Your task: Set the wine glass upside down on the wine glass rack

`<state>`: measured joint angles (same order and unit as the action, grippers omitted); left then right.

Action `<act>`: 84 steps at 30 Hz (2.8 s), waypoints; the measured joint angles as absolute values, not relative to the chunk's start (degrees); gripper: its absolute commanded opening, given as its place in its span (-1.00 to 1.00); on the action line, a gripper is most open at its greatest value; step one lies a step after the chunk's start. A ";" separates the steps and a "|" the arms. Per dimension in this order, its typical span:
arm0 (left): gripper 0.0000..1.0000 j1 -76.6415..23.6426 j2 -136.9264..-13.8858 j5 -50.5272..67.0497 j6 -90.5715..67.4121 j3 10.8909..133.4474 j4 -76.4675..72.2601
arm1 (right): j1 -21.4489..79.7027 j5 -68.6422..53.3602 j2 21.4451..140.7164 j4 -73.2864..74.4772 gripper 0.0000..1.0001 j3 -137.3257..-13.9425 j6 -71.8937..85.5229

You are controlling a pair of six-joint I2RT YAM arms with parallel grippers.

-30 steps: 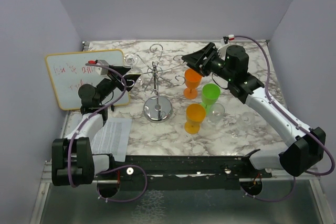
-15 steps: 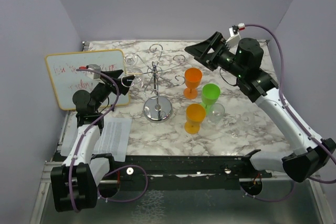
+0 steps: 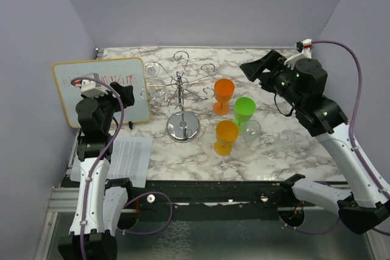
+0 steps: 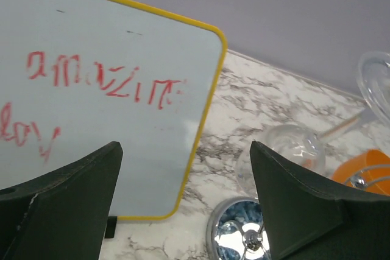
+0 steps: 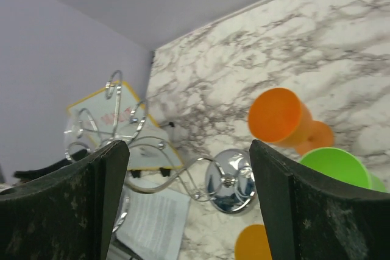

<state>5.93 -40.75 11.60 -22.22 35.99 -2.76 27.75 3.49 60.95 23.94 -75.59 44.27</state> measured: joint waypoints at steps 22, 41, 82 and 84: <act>0.98 -10.70 -46.96 -2.17 -9.23 79.48 28.93 | 24.88 5.63 96.09 33.67 0.00 -88.29 24.01; 0.98 -13.54 -51.55 16.82 -9.61 81.10 30.06 | 24.88 7.33 99.92 34.44 -0.99 -87.96 18.74; 0.61 -43.81 -80.31 12.23 -61.71 85.10 -16.03 | 24.88 15.29 35.66 -24.91 -0.99 -43.53 51.05; 0.51 -44.49 -81.73 11.14 -62.74 85.76 -16.47 | 24.88 14.00 36.01 -26.83 -0.99 -43.00 52.10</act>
